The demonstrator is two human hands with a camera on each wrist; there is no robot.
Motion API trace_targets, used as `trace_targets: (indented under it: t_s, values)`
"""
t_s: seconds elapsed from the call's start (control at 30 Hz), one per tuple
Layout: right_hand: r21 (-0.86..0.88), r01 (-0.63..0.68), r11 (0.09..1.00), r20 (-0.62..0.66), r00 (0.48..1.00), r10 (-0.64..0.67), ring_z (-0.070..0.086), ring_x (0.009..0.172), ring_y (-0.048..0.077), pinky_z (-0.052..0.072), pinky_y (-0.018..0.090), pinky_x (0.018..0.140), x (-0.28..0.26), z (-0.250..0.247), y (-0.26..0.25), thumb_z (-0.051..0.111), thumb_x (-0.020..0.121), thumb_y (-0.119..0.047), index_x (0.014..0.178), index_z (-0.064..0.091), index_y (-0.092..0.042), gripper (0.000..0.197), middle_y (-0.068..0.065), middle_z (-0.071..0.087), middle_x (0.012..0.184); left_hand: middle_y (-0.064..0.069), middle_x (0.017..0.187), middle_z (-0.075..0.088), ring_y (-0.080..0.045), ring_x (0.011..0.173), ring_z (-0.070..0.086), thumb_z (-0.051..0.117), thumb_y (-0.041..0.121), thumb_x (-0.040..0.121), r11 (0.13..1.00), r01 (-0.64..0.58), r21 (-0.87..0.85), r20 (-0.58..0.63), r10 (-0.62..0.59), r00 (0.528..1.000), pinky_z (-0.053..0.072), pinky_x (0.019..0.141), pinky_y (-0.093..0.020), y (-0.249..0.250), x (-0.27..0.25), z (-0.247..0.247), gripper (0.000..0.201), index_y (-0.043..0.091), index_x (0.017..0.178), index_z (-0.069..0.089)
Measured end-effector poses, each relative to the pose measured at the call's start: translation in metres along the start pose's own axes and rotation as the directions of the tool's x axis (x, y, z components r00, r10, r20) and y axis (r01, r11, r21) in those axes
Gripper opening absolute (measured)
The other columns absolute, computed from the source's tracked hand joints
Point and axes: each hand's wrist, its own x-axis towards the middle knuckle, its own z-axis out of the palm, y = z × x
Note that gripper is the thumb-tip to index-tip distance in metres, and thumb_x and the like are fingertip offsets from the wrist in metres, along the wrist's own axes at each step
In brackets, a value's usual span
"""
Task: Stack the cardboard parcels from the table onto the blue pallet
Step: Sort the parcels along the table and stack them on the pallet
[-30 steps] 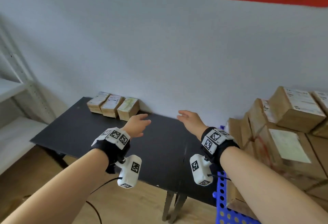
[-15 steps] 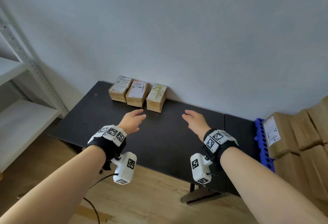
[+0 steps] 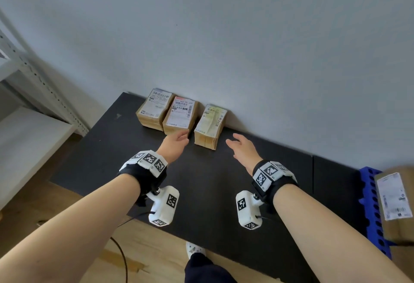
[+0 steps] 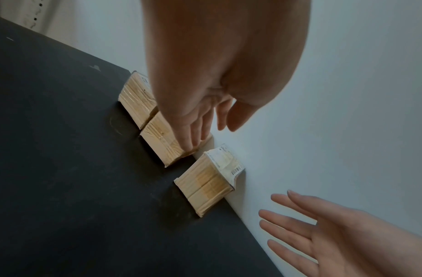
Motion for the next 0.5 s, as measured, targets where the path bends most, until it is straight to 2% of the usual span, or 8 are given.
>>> trace_targets:
  t_s: [0.17, 0.3, 0.37, 0.43, 0.5]
  values:
    - [0.051, -0.041, 0.998, 0.056, 0.998, 0.038, 0.036, 0.136, 0.022, 0.035, 0.043, 0.111, 0.046, 0.009, -0.008, 0.061, 0.091, -0.022, 0.149, 0.023, -0.016, 0.07, 0.014, 0.036, 0.148, -0.01, 0.146, 0.041, -0.018, 0.136, 0.037, 0.045, 0.005, 0.094, 1.0, 0.023, 0.015, 0.021, -0.024, 1.0, 0.031, 0.113, -0.036, 0.013, 0.048, 0.009, 0.048, 0.014, 0.141, 0.039]
    - [0.108, -0.07, 0.992, 0.071, 0.996, 0.062, 0.036, 0.137, 0.021, 0.035, 0.042, 0.111, 0.074, 0.016, -0.009, 0.063, 0.089, -0.014, 0.15, 0.019, -0.016, 0.076, 0.011, 0.038, 0.148, -0.012, 0.146, 0.04, -0.019, 0.137, 0.035, 0.046, 0.003, 0.095, 0.999, 0.025, 0.046, 0.035, -0.027, 0.999, 0.032, 0.107, -0.027, 0.015, 0.076, 0.022, 0.048, 0.009, 0.141, 0.037]
    - [0.138, -0.08, 0.987, 0.092, 0.993, 0.068, 0.039, 0.134, 0.02, 0.038, 0.038, 0.108, 0.082, 0.017, -0.008, 0.062, 0.089, -0.01, 0.149, 0.02, -0.015, 0.073, 0.009, 0.041, 0.145, -0.012, 0.146, 0.039, -0.02, 0.137, 0.035, 0.045, 0.001, 0.095, 0.998, 0.026, 0.051, 0.035, -0.028, 0.999, 0.032, 0.108, -0.027, 0.015, 0.087, 0.026, 0.049, 0.006, 0.142, 0.034]
    - [0.153, -0.077, 0.985, 0.119, 0.991, 0.059, 0.042, 0.132, 0.018, 0.04, 0.035, 0.104, 0.087, 0.018, -0.007, 0.061, 0.09, -0.007, 0.147, 0.026, -0.015, 0.068, 0.006, 0.045, 0.143, -0.012, 0.145, 0.042, -0.021, 0.134, 0.04, 0.043, 0.001, 0.095, 0.998, 0.039, 0.054, 0.04, -0.041, 0.998, 0.035, 0.11, -0.033, 0.013, 0.097, 0.03, 0.05, 0.006, 0.144, 0.031]
    - [0.132, -0.063, 0.989, 0.14, 0.989, 0.044, 0.045, 0.13, 0.019, 0.041, 0.035, 0.104, 0.092, 0.019, -0.006, 0.061, 0.089, -0.006, 0.144, 0.033, -0.015, 0.062, 0.004, 0.048, 0.14, -0.01, 0.139, 0.049, -0.022, 0.127, 0.048, 0.042, 0.002, 0.095, 0.995, 0.047, 0.089, 0.053, -0.051, 0.997, 0.04, 0.106, -0.034, 0.012, 0.102, 0.035, 0.049, 0.007, 0.143, 0.033]
